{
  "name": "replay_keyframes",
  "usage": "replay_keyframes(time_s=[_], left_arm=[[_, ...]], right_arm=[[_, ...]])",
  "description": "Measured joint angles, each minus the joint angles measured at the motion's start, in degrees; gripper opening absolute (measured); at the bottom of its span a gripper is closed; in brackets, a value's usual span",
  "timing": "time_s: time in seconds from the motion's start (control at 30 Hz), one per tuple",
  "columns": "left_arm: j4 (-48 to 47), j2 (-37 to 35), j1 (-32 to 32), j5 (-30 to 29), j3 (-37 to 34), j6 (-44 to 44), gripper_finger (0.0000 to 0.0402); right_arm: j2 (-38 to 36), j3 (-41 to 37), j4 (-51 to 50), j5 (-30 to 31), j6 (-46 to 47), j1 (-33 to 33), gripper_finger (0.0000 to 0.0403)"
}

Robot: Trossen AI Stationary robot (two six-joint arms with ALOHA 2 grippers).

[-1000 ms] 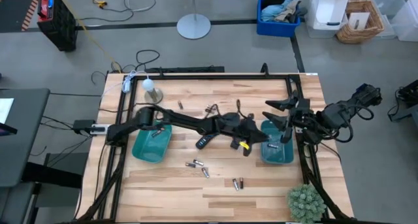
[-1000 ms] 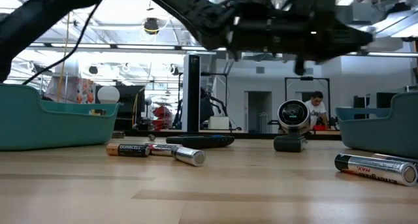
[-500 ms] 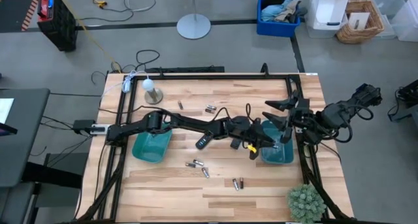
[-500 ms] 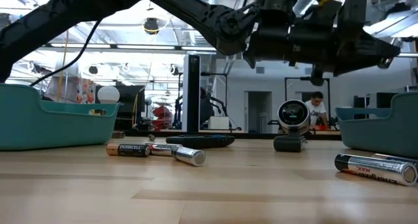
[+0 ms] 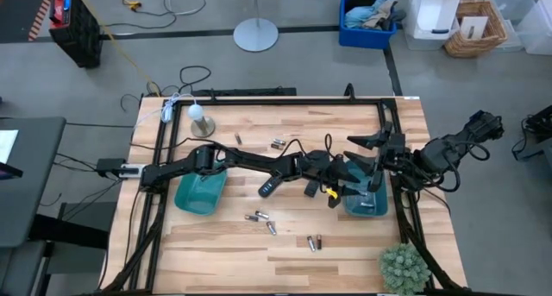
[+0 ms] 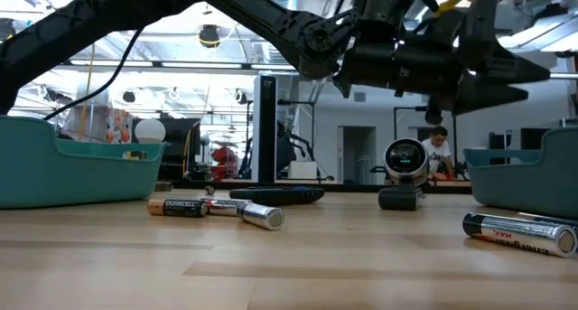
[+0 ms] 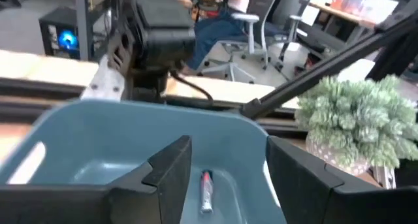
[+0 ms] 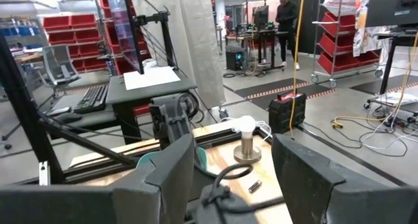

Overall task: Sort batteries
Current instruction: Put the silver battery into the blue bin

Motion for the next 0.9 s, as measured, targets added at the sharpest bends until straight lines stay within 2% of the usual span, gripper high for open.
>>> replay_keyframes(time_s=[0.23, 0.5, 0.67, 0.8, 0.9], left_arm=[[0.85, 0.0, 0.92, 0.02, -0.11, 0.82, 0.0141], [-7.82, -4.46, 1.27, -0.81, -0.15, 8.52, 0.001], [-14.32, -7.63, 0.95, -2.58, -0.15, 12.47, 0.0001], [-16.01, -9.28, 0.2, -3.37, -0.19, 13.76, 0.0001], [-12.31, -11.72, 0.0, -4.38, -5.33, 13.07, 0.0001]], right_arm=[[0.23, 0.0, -0.04, -0.06, -0.07, 2.72, 0.0221], [0.23, -0.01, -1.82, -0.04, 0.14, 4.39, 0.0221], [0.23, -0.02, -4.31, 0.0, 1.27, 4.38, 0.0221], [0.43, -0.02, -4.51, 0.0, 1.27, 4.38, 0.0221], [0.5, -0.02, -4.96, 0.0, 1.29, 4.49, 0.0221]])
